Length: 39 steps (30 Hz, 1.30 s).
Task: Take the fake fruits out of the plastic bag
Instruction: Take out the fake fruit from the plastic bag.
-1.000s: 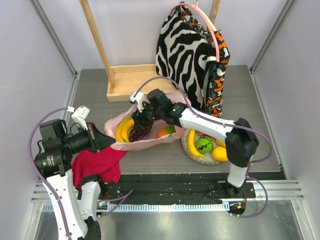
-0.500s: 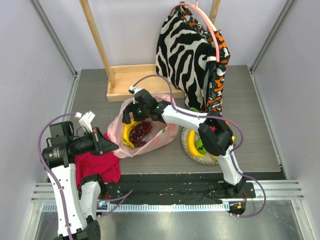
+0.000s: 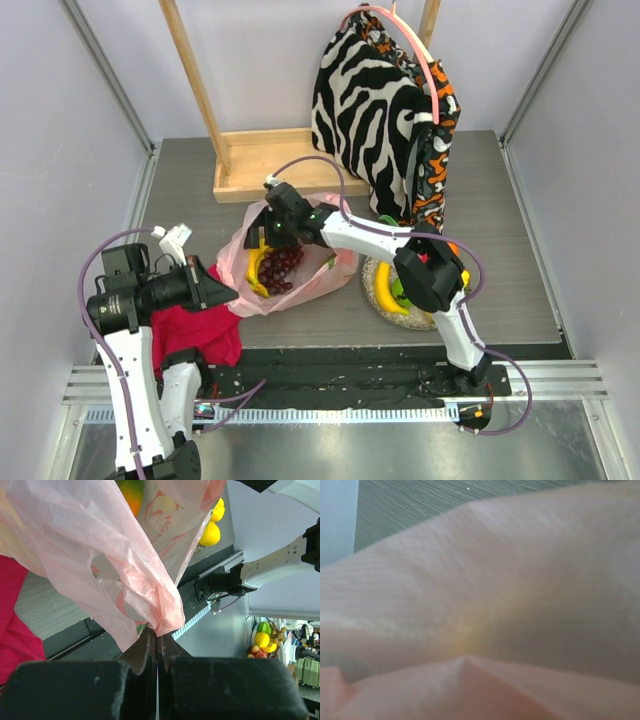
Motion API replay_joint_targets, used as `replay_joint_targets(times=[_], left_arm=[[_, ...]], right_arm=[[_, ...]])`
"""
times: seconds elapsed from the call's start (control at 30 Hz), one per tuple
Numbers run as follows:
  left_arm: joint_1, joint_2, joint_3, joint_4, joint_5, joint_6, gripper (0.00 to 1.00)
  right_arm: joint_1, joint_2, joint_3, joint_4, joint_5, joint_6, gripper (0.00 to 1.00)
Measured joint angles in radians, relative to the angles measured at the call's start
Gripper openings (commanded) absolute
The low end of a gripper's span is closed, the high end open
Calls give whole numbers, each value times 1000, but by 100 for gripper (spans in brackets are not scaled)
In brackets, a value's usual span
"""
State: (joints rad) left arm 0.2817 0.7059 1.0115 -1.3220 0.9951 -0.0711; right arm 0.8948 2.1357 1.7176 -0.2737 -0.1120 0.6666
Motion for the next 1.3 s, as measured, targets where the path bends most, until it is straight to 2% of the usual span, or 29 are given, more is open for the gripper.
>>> replay_joint_targets(times=[0.17, 0.27, 0.43, 0.53, 0.6, 0.67, 0.73, 0.8, 0.87, 1.07, 1.3], left_arm=[[0, -2, -43, 30, -3, -20, 0], [0, 0, -53, 38, -9, -26, 0], [1, 2, -53, 53, -19, -26, 0], [5, 11, -53, 55, -19, -31, 0], [8, 25, -53, 63, -20, -35, 0], [10, 42, -53, 84, -22, -50, 0], [18, 61, -53, 116, -23, -68, 0], [29, 77, -51, 133, -22, -84, 0], [35, 100, -39, 134, -22, -80, 0], [40, 110, 37, 66, -21, -23, 0], [49, 99, 45, 23, -19, 6, 0]], right_arm=[[0, 43, 29, -27, 9, 84, 78], [0, 102, 72, -37, 18, 125, 68], [0, 185, 169, -19, 21, 158, 41], [-10, 185, 172, -5, 0, 156, 28], [-28, 171, 150, 14, -27, 142, 26], [-59, 137, 102, 17, -55, 119, 26], [-97, 94, 47, 21, -77, 100, 31], [-131, 55, 3, 27, -86, 95, 45], [-158, 29, -21, 39, -91, 97, 51], [-169, 45, -14, 106, -83, 100, 57], [-138, 127, 13, 138, -77, 113, 60]])
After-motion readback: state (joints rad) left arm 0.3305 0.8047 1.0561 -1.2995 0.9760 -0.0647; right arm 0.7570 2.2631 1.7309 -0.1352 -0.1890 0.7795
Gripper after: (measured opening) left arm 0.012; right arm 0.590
